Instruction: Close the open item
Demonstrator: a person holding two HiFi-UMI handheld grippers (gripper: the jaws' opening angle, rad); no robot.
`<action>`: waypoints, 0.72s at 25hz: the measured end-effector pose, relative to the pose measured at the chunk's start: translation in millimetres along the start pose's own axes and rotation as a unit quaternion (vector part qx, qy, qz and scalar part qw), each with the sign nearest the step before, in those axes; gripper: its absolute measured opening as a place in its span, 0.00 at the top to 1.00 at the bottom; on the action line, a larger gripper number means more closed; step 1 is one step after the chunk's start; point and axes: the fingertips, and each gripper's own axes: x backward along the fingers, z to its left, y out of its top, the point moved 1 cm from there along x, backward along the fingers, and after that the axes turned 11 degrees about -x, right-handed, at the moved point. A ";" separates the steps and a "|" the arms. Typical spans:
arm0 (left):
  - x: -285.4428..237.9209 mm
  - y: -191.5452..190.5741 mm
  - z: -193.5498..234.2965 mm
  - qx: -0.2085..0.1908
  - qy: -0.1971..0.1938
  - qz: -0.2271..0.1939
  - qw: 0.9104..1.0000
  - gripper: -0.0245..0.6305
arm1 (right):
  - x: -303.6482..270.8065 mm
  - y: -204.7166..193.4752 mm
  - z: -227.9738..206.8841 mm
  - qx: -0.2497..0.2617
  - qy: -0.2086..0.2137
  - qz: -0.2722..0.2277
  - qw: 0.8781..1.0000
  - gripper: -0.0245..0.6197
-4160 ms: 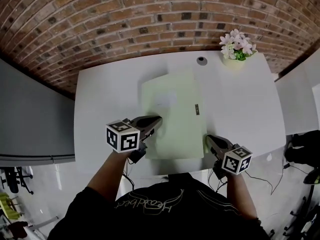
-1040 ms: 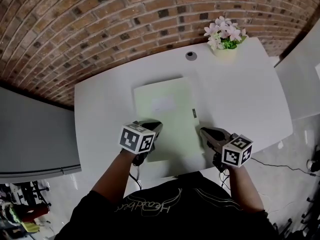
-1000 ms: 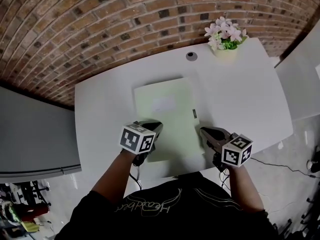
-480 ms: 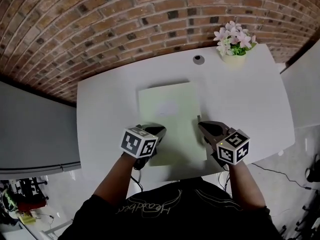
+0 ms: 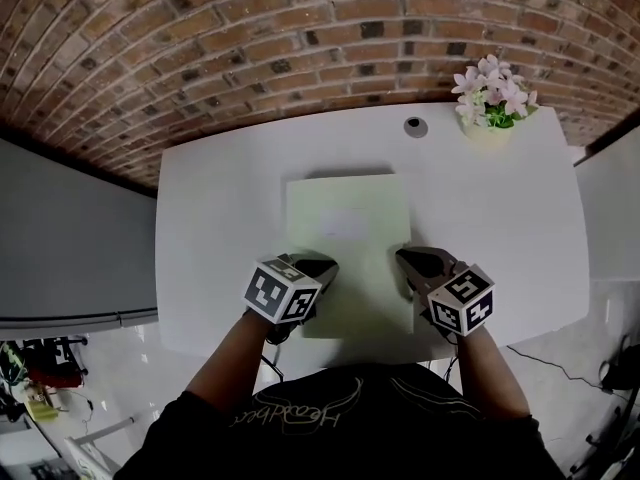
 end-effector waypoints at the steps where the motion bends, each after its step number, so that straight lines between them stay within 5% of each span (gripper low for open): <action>1: -0.2 0.4 0.2 0.001 0.000 0.000 1.000 0.96 | -0.8 -0.1 0.0 0.009 -0.001 0.007 1.000 0.96; 7: -1.7 0.8 -1.4 0.003 0.002 -0.001 1.000 0.96 | -3.0 -4.2 1.6 0.055 -0.001 0.043 0.998 0.96; 18: 7.0 8.3 -2.7 0.036 0.003 -0.033 0.999 0.96 | -3.9 -5.4 0.4 0.049 0.010 0.099 0.994 0.96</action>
